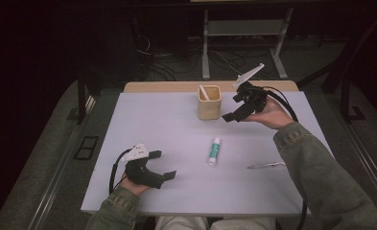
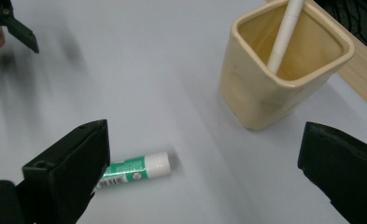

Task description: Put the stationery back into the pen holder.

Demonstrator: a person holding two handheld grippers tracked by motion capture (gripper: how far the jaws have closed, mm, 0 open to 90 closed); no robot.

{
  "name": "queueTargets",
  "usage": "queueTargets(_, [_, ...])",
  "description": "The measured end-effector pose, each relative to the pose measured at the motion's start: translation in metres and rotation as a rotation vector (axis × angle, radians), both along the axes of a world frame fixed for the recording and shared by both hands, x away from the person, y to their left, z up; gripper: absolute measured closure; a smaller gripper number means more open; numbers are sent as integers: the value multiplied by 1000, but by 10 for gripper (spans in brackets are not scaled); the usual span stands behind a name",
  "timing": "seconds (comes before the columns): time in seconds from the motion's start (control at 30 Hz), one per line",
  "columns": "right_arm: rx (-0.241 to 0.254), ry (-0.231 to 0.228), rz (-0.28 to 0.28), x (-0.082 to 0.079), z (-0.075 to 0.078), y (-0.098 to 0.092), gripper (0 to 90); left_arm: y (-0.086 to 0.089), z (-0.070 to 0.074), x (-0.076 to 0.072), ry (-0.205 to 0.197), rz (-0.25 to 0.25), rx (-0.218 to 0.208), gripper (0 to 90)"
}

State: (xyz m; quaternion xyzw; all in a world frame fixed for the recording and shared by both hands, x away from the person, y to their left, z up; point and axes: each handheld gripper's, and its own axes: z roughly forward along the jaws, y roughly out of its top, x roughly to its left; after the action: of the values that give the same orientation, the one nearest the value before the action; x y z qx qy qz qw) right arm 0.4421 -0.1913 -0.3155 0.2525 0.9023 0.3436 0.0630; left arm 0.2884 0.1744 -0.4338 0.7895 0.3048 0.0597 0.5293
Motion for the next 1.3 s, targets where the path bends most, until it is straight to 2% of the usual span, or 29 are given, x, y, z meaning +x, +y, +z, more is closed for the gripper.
queueTargets(0.27, [-41, 3, 38, -11, -6, -5, 21, 0, 0, 0, -6, 3, 2, 0])
queueTargets(0.47, [-90, 1, 77, -19, -16, -8, 21, 1, 1, 0, -8, 4, 3, 0])
queueTargets(0.87, [-143, 26, 98, -30, -30, -20, 21, 1, 1, -1, -13, 11, 2, 0])
queueTargets(1.13, [-207, 28, 140, -40, -43, -25, 21, 1, 1, -1, -15, 8, -2, 0])
queueTargets(1.3, [-237, 47, 167, -45, -52, -27, 21, 1, 2, -1, -13, 8, -8, 0])
